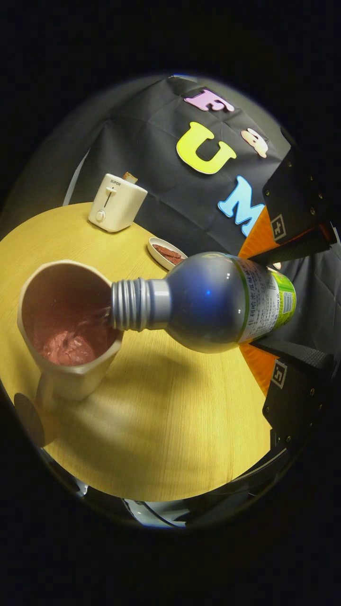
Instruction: Take the bottle from table, then pour the juice into the cup, finally place the bottle on the coaster
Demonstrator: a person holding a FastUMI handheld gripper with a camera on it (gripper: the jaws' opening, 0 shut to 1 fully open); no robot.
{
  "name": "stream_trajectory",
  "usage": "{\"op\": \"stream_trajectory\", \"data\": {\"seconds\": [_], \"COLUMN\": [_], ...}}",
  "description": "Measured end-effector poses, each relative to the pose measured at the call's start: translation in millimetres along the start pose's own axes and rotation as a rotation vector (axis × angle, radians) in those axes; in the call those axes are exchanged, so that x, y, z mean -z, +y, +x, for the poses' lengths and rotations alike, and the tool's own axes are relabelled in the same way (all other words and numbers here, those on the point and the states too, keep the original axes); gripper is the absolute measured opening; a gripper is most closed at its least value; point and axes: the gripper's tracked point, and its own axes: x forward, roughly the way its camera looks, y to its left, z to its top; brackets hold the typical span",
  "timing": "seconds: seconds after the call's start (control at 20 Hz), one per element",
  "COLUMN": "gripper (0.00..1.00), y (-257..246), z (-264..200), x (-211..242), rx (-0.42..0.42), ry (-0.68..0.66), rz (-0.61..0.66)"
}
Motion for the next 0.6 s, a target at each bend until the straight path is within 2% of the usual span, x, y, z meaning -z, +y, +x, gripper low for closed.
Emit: {"op": "stream_trajectory", "data": {"seconds": [0.6], "gripper": [0.76], "y": [-12.0], "z": [-2.3], "x": [4.3], "rx": [-0.006], "ry": [0.039], "rz": [-0.071]}}
